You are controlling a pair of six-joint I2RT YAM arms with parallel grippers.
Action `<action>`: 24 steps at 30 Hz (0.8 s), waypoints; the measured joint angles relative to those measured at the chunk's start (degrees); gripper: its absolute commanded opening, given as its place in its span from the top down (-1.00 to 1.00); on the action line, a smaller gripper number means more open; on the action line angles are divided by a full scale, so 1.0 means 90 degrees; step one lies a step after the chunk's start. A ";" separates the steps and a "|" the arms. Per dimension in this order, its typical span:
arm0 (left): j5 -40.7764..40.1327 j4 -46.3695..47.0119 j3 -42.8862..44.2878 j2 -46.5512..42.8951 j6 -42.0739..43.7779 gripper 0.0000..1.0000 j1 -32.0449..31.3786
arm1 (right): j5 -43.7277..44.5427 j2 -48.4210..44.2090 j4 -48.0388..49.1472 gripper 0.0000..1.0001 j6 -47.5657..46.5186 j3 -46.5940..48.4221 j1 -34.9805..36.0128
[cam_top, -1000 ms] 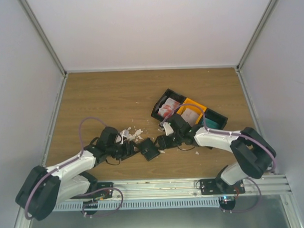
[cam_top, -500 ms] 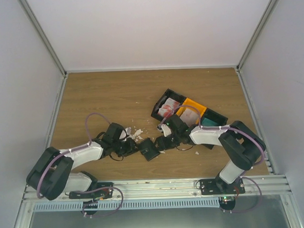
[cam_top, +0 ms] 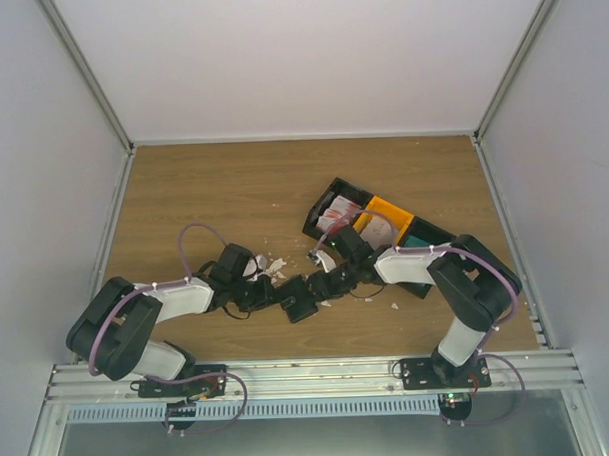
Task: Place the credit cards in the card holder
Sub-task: Open the card holder at the center of the board.
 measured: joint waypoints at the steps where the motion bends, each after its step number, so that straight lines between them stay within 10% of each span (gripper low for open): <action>1: 0.0000 0.0010 -0.0005 0.0002 0.0012 0.88 0.0000 | -0.0078 0.0005 0.0022 0.06 0.0010 0.0010 -0.0005; 8: 0.0000 0.0202 -0.0126 0.0010 0.0024 0.88 0.0005 | -0.0284 0.0148 0.0398 0.24 0.0481 0.0056 -0.0002; 15: -0.0007 0.0393 -0.0204 -0.0024 0.0005 0.86 0.0002 | -0.0192 0.0333 0.0573 0.95 0.0753 0.0109 -0.0002; 24: -0.0415 -0.0231 -0.0172 -0.1117 0.0063 0.15 -0.0017 | 0.0845 -0.0126 -0.0005 0.99 0.0614 0.0391 0.0061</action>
